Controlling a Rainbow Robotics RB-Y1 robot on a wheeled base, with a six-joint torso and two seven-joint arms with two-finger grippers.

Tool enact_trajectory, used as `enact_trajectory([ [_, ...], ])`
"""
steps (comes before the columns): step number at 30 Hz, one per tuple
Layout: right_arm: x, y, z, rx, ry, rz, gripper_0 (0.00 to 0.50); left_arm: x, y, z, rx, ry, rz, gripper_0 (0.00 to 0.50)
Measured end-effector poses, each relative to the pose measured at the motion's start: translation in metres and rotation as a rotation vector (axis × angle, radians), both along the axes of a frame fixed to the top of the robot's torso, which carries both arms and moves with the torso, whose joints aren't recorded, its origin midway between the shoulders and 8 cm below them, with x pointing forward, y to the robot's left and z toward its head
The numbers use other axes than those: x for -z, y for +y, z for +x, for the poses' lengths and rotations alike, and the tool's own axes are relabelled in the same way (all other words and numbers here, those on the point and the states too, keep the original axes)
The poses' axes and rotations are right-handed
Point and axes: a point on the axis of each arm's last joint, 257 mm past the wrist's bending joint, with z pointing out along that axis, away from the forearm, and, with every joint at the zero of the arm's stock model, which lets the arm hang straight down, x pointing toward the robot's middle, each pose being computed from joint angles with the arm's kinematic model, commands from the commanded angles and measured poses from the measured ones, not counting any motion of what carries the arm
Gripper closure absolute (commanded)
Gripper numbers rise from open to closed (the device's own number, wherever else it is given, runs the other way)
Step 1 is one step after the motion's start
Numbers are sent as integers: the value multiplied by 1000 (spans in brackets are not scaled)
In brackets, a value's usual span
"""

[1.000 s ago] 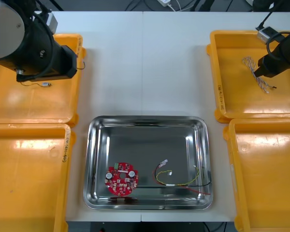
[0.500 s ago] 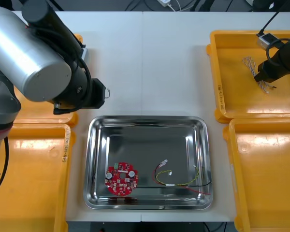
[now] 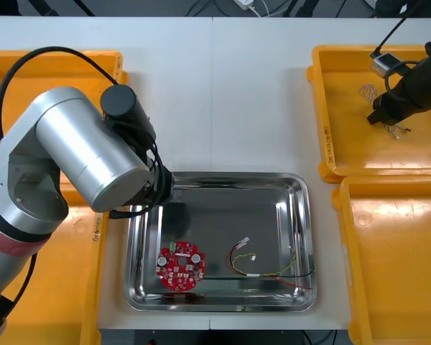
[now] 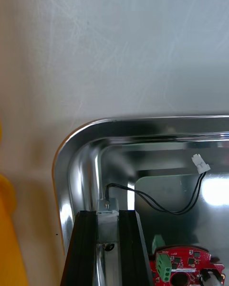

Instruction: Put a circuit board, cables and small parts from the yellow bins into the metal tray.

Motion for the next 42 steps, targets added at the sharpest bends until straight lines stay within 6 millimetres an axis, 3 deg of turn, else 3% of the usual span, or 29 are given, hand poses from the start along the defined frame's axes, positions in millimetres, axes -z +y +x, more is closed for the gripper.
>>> enact_trajectory([
  [14,-1,-1,8,18,-25,12,13,20,-19,-4,-10,-17,-63,498],
  [17,-1,-1,8,17,-25,12,88,21,-24,-4,2,-25,-74,498],
  [19,-1,-1,8,17,-25,12,164,22,-27,-3,5,-29,-83,498],
  [21,-1,-1,8,17,-25,12,306,23,-29,-3,-2,-32,-96,498],
  [22,-1,-1,8,17,-25,12,347,23,-30,-3,-10,-32,-102,497],
  [24,-1,-1,8,17,-25,12,496,24,-30,-4,-27,-29,-111,497],
  [27,-1,-1,8,17,-25,12,500,25,-30,-5,-51,-25,-123,496],
  [28,-1,-1,8,17,-25,12,500,25,-30,-5,-56,-25,-125,435],
  [29,-1,-1,8,17,-25,12,500,25,-30,-5,-58,-25,-126,278],
  [30,-1,-1,8,17,-25,12,500,25,-30,-5,-59,-25,-127,42],
  [31,-1,-1,8,17,-25,12,500,25,-30,-5,-59,-25,-127,0],
  [42,-7,5,5,-5,-17,10,500,24,-31,-3,-57,-32,-132,0],
])
